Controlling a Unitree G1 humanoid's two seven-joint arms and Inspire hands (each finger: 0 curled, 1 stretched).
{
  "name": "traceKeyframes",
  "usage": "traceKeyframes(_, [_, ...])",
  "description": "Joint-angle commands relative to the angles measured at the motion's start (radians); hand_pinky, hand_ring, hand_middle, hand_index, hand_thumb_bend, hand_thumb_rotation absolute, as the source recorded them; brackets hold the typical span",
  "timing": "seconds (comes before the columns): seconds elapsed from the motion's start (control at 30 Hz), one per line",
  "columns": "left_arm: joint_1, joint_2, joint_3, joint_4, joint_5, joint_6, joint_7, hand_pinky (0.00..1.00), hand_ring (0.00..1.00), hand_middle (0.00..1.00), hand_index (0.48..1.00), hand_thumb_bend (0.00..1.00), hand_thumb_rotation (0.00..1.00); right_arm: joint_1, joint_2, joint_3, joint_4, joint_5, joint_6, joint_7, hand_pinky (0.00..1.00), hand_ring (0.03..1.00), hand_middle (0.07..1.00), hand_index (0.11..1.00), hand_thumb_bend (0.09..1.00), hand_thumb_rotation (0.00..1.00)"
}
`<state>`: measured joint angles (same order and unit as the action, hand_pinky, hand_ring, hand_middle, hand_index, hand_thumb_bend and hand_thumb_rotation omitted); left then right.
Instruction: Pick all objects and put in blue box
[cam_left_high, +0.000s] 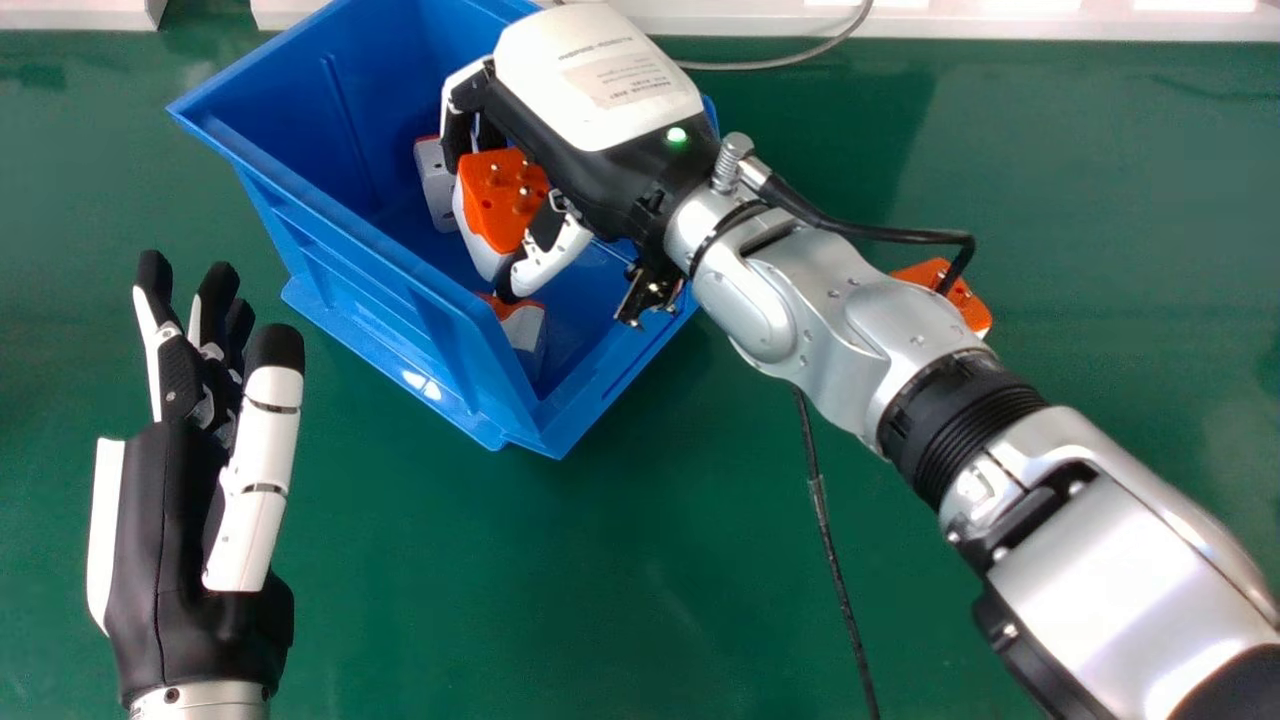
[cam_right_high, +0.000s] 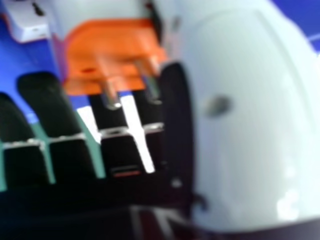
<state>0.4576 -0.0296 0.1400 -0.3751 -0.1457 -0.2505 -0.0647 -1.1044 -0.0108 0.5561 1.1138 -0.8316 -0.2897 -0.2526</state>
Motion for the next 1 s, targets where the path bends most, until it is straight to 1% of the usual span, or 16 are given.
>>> traceKeyframes(0.0, [0.012, -0.004, -0.007, -0.032, 0.012, -0.02, 0.007, 1.0, 1.0, 0.99, 0.997, 0.55, 0.69, -0.072, 0.023, -0.002, 0.005, 0.025, 0.024, 0.039, 0.33, 0.469, 0.577, 0.484, 0.493, 0.0])
traceKeyframes(0.1, [0.015, -0.007, -0.012, -0.034, 0.01, -0.022, 0.008, 1.0, 1.0, 0.99, 0.998, 0.54, 0.69, -0.082, 0.036, 0.006, 0.015, 0.018, 0.058, 0.062, 0.33, 0.472, 0.579, 0.477, 0.49, 0.0])
traceKeyframes(0.2, [0.017, -0.006, -0.012, -0.029, 0.011, -0.033, 0.007, 1.0, 1.0, 0.99, 0.999, 0.53, 0.69, -0.08, 0.042, 0.033, 0.014, -0.007, 0.087, 0.057, 0.32, 0.458, 0.572, 0.482, 0.491, 0.0])
traceKeyframes(0.27, [0.019, -0.007, -0.014, -0.032, 0.014, -0.032, 0.01, 1.0, 1.0, 0.99, 0.997, 0.54, 0.69, -0.077, 0.045, 0.057, 0.008, -0.021, 0.115, 0.071, 0.31, 0.457, 0.574, 0.493, 0.49, 0.0])
traceKeyframes(0.3, [0.02, -0.008, -0.014, -0.033, 0.014, -0.03, 0.011, 1.0, 1.0, 0.99, 0.998, 0.54, 0.69, -0.075, 0.046, 0.07, 0.006, -0.028, 0.126, 0.074, 0.31, 0.455, 0.574, 0.5, 0.49, 0.0])
traceKeyframes(0.33, [0.021, -0.009, -0.014, -0.034, 0.017, -0.03, 0.013, 1.0, 1.0, 0.99, 0.996, 0.53, 0.68, -0.074, 0.046, 0.082, 0.004, -0.034, 0.134, 0.079, 0.32, 0.456, 0.574, 0.503, 0.49, 0.0])
traceKeyframes(0.37, [0.021, -0.01, -0.015, -0.033, 0.023, -0.034, 0.017, 1.0, 1.0, 0.99, 0.994, 0.53, 0.68, -0.072, 0.044, 0.094, 0.001, -0.043, 0.139, 0.081, 0.36, 0.447, 0.566, 0.5, 0.498, 0.0])
traceKeyframes(0.4, [0.022, -0.011, -0.016, -0.035, 0.026, -0.034, 0.02, 1.0, 1.0, 0.98, 0.989, 0.52, 0.68, -0.067, 0.046, 0.096, -0.003, -0.042, 0.147, 0.083, 0.45, 0.534, 0.629, 0.497, 0.503, 0.05])
traceKeyframes(0.43, [0.024, -0.01, -0.016, -0.035, 0.027, -0.035, 0.02, 1.0, 1.0, 0.98, 0.988, 0.5, 0.68, -0.062, 0.049, 0.094, -0.008, -0.037, 0.157, 0.086, 0.51, 0.617, 0.695, 0.585, 0.554, 0.06])
traceKeyframes(0.5, [0.024, -0.009, -0.016, -0.035, 0.022, -0.033, 0.019, 1.0, 1.0, 0.99, 0.993, 0.49, 0.69, -0.055, 0.051, 0.092, -0.016, -0.028, 0.168, 0.098, 0.61, 0.731, 0.795, 0.75, 0.628, 0.06])
traceKeyframes(0.57, [0.021, -0.01, -0.016, -0.032, 0.023, -0.033, 0.021, 1.0, 1.0, 0.98, 0.991, 0.49, 0.68, -0.053, 0.047, 0.098, -0.022, -0.029, 0.177, 0.112, 0.68, 0.791, 0.851, 0.82, 0.641, 0.08])
traceKeyframes(0.7, [0.016, -0.01, -0.018, -0.029, 0.026, -0.035, 0.025, 1.0, 1.0, 0.98, 0.989, 0.49, 0.69, -0.052, 0.034, 0.123, -0.03, -0.048, 0.179, 0.119, 0.73, 0.848, 0.902, 0.859, 0.667, 0.14])
traceKeyframes(0.8, [0.013, -0.009, -0.019, -0.026, 0.027, -0.034, 0.025, 1.0, 1.0, 0.99, 0.995, 0.5, 0.69, -0.052, 0.027, 0.138, -0.029, -0.057, 0.184, 0.119, 0.77, 0.896, 0.946, 0.903, 0.66, 0.21])
traceKeyframes(0.83, [0.012, -0.008, -0.019, -0.026, 0.027, -0.032, 0.025, 1.0, 1.0, 0.99, 0.996, 0.5, 0.69, -0.051, 0.025, 0.14, -0.028, -0.057, 0.185, 0.112, 0.77, 0.904, 0.954, 0.908, 0.668, 0.21])
traceKeyframes(0.9, [0.007, -0.006, -0.017, -0.024, 0.023, -0.03, 0.023, 1.0, 1.0, 0.99, 0.997, 0.52, 0.69, -0.049, 0.023, 0.147, -0.027, -0.06, 0.192, 0.103, 0.79, 0.924, 0.97, 0.923, 0.686, 0.23])
traceKeyframes(0.97, [0.002, -0.005, -0.015, -0.018, 0.026, -0.034, 0.025, 1.0, 1.0, 0.99, 0.998, 0.53, 0.7, -0.052, 0.019, 0.161, -0.02, -0.069, 0.203, 0.097, 0.82, 0.959, 0.99, 0.952, 0.681, 0.28])
